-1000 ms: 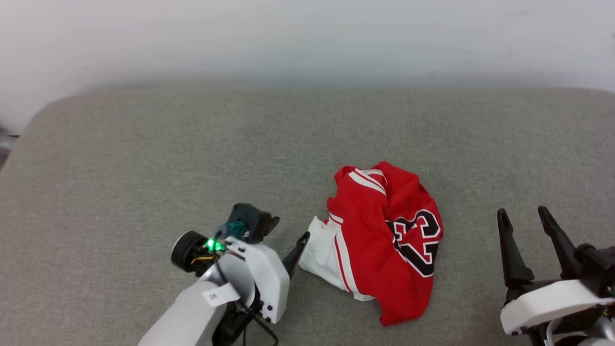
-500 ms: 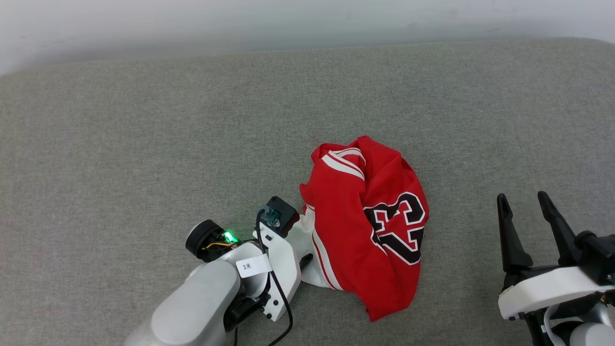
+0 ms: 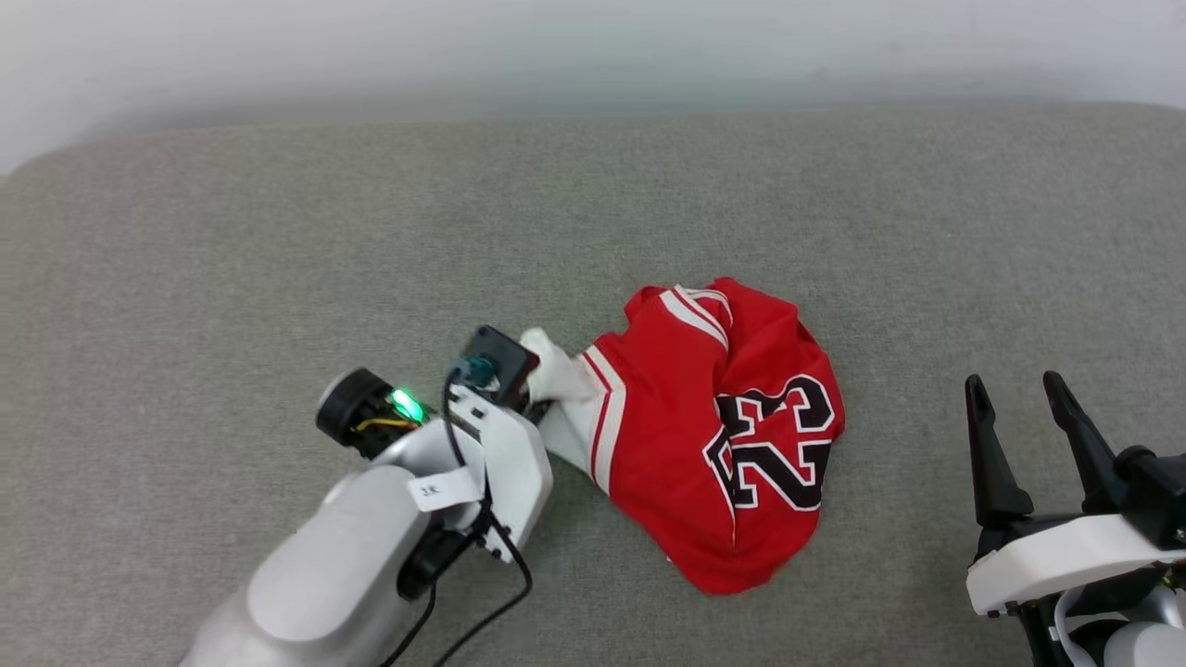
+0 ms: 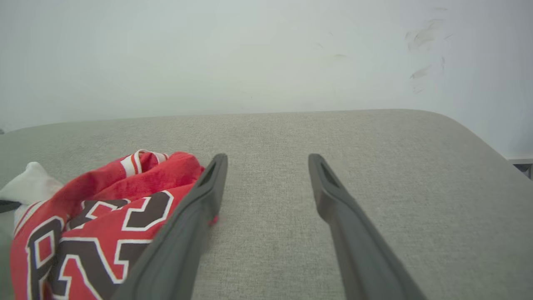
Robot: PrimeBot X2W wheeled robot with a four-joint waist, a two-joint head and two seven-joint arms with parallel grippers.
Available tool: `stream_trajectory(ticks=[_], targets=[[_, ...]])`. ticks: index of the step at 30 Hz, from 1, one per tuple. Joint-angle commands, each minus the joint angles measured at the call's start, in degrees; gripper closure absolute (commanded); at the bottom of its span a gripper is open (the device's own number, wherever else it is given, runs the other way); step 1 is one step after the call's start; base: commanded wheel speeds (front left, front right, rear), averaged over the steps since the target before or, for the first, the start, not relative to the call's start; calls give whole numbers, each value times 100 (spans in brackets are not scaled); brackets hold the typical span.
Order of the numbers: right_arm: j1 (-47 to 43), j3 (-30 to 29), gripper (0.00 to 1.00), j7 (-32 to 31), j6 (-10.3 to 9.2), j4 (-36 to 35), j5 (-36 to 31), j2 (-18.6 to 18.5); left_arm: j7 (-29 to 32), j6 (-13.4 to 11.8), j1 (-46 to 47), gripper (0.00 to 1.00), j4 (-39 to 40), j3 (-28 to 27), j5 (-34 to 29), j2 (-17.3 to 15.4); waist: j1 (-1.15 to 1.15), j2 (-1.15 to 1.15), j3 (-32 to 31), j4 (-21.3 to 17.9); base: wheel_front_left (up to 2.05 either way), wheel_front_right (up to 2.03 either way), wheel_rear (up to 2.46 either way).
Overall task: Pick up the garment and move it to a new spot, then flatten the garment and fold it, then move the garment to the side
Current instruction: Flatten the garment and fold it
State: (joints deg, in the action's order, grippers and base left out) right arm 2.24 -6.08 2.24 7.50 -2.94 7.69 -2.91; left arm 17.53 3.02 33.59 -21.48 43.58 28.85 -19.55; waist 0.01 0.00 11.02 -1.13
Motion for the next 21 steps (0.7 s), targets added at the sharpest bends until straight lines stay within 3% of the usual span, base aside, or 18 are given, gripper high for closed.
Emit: stream_trajectory(ticks=[1, 8, 14, 18, 21], targets=[[-22, -21, 0, -2, -2, 28, 12, 4, -105, -143, -21, 100, 210, -106, -33, -106, -1, 0, -89, 85, 0, 0, 0], [-126, -89, 0, -61, -2, -8, -4, 4, -269, -876, -721, 100, 1103, -689, 193, -616, -1, 0, -271, 265, 0, 0, 0], [-234, -129, 0, -87, -2, -24, 17, 4, -254, -1485, -1876, 100, 1359, -1151, 684, -954, -1, 0, -410, 374, 0, 0, 0], [-257, -128, 0, -114, -2, -49, 2, 4, -285, -1699, -2576, 100, 1288, -1316, 1032, -955, -1, 0, -472, 414, 0, 0, 0], [-310, -127, 0, -144, -2, -62, -12, 4, -322, -1689, -2913, 100, 1189, -1307, 1231, -855, -1, 0, -534, 437, 0, 0, 0]])
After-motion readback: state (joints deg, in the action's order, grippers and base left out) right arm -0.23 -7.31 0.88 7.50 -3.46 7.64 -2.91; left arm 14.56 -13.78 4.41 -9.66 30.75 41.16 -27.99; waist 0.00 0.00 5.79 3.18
